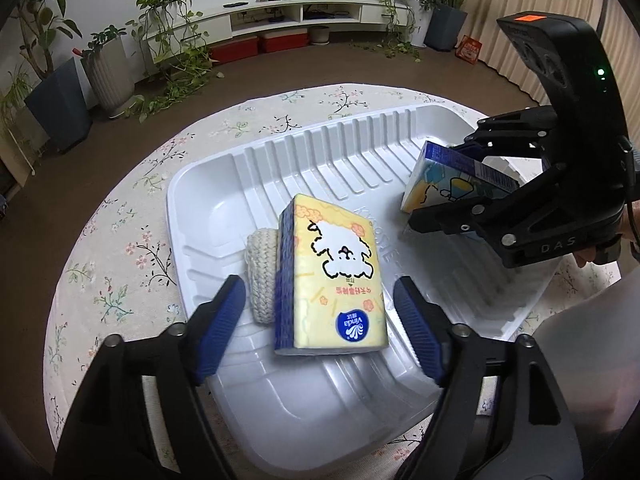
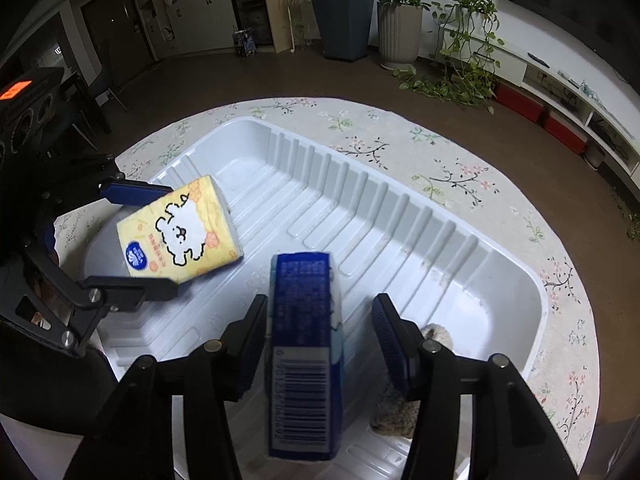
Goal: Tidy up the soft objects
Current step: 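Open both grippers to set the tissue packs in the tray, then move both grippers back toward the remaining soft items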
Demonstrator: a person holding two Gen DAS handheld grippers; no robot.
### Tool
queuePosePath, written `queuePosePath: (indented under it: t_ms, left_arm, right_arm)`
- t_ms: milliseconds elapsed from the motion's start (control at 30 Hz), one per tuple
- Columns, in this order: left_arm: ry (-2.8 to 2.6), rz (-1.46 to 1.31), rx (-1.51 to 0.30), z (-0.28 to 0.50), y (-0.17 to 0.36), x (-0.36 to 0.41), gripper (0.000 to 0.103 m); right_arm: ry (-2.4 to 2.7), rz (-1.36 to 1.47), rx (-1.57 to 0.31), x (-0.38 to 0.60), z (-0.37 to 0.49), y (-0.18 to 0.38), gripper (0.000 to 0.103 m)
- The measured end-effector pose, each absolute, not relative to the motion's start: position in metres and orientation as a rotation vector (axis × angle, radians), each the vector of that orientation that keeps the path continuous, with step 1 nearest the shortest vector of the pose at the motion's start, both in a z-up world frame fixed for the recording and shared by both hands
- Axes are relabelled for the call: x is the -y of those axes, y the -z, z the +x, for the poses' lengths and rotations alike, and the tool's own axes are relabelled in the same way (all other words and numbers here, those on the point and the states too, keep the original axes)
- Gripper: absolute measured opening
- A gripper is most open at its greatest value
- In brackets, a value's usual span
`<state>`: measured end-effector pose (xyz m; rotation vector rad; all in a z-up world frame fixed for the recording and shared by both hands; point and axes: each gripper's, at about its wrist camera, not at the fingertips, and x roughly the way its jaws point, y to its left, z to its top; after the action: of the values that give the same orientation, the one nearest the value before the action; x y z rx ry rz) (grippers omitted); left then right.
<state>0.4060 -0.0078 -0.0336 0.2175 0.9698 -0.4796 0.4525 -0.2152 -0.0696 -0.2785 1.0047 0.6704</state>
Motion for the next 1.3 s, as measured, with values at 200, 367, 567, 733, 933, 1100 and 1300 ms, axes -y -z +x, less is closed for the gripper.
queuePosePath:
  t_ms: [200,367,567,733,933,1100,1300]
  left_arm:
    - [0.468,0.174,-0.929,0.404,0.020,-0.003,0.089]
    - [0.440,0.125,-0.875,0.398,0.005,-0.018,0.103]
    - [0.335,0.052,-0.836,0.393,-0.013,-0.049,0.103]
    - [0.290,0.017,-0.796,0.375,-0.023,-0.064,0.103]
    - [0.260,-0.025,-0.762,0.337,-0.032,-0.078,0.103]
    - [0.249,-0.045,-0.758,0.303,-0.034,-0.085,0.103]
    - [0.243,-0.050,-0.745,0.252,-0.036,-0.091,0.103]
  right_arm:
    - [-0.662,-0.253,-0.927,0.223,0.447,0.048,0.073]
    - [-0.644,-0.228,-0.882,0.235,0.445,0.028,0.085]
    - [-0.606,-0.183,-0.853,0.261,0.439,0.010,0.103]
    - [-0.544,-0.134,-0.819,0.289,0.430,-0.007,0.103]
    - [-0.499,-0.100,-0.782,0.318,0.406,-0.021,0.103]
    - [-0.479,-0.056,-0.774,0.341,0.371,-0.021,0.103]
    - [-0.459,-0.012,-0.780,0.362,0.321,-0.015,0.103]
